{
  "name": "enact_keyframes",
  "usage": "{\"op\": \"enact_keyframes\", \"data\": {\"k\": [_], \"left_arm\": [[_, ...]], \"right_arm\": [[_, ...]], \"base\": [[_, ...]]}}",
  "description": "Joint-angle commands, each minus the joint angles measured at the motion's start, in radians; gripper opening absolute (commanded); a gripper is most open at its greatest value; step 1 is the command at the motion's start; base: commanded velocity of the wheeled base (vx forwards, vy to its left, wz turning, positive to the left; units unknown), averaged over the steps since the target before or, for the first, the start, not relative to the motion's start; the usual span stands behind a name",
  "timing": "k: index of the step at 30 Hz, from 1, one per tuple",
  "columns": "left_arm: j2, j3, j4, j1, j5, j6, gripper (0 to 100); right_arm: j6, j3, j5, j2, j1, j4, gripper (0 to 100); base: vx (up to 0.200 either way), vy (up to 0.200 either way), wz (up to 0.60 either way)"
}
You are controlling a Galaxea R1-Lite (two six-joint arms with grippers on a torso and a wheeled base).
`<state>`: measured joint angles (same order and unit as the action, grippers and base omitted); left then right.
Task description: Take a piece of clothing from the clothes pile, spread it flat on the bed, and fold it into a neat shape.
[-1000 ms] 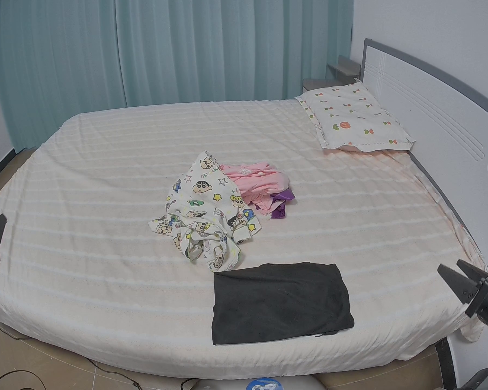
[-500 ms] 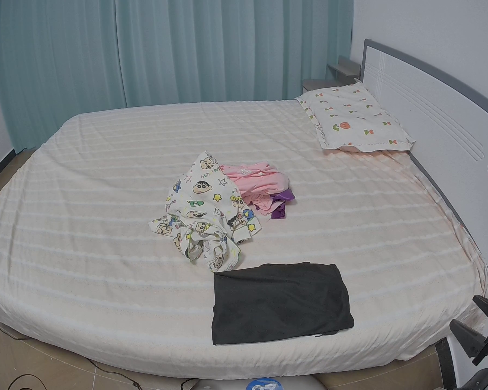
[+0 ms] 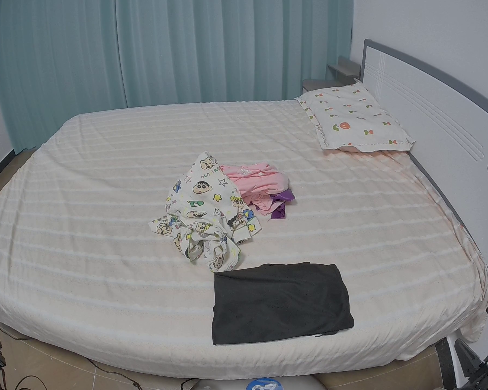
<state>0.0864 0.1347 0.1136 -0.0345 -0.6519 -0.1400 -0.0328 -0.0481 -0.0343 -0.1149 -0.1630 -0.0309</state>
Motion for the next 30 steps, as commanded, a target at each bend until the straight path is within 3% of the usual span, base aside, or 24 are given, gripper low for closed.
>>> {"op": "enact_keyframes", "data": {"k": [1, 6, 11, 16, 23, 27, 28, 30], "left_arm": [[-0.022, -0.055, -0.009, 0.005, 0.0, 0.002, 100], [-0.085, -0.083, -0.037, 0.03, 0.054, 0.04, 100], [-0.083, -0.089, -0.057, 0.03, 0.138, 0.079, 100], [-0.08, -0.11, -0.106, 0.03, 0.287, 0.14, 100], [-0.082, -0.121, -0.13, 0.03, 0.431, 0.145, 100], [-0.082, -0.121, -0.13, 0.03, 0.449, 0.151, 100], [-0.08, -0.121, -0.129, 0.03, 0.584, 0.146, 100], [-0.083, -0.133, -0.114, 0.031, 0.687, 0.154, 100]], "right_arm": [[0.004, 0.016, 0.017, 0.014, 0.0, 0.002, 100], [0.007, 0.013, 0.126, 0.014, 0.054, 0.0, 100], [0.002, 0.013, 0.128, 0.027, 0.1, 0.002, 100], [-0.015, 0.016, -0.019, 0.115, 0.158, 0.006, 100], [-0.038, 0.027, -0.033, 0.115, 0.158, 0.032, 100], [-0.041, 0.027, -0.038, 0.115, 0.158, 0.032, 100], [-0.042, 0.027, -0.085, 0.115, 0.158, 0.032, 100], [-0.05, 0.027, -0.145, 0.115, 0.158, 0.035, 100]], "base": [[0.0, 0.0, 0.0], [0.0, 0.0, 0.0], [0.0, 0.0, 0.0], [0.0, 0.0, 0.0], [0.0, 0.0, 0.0], [0.0, 0.0, 0.0], [0.0, 0.0, 0.0], [0.0, 0.0, 0.0]]}}
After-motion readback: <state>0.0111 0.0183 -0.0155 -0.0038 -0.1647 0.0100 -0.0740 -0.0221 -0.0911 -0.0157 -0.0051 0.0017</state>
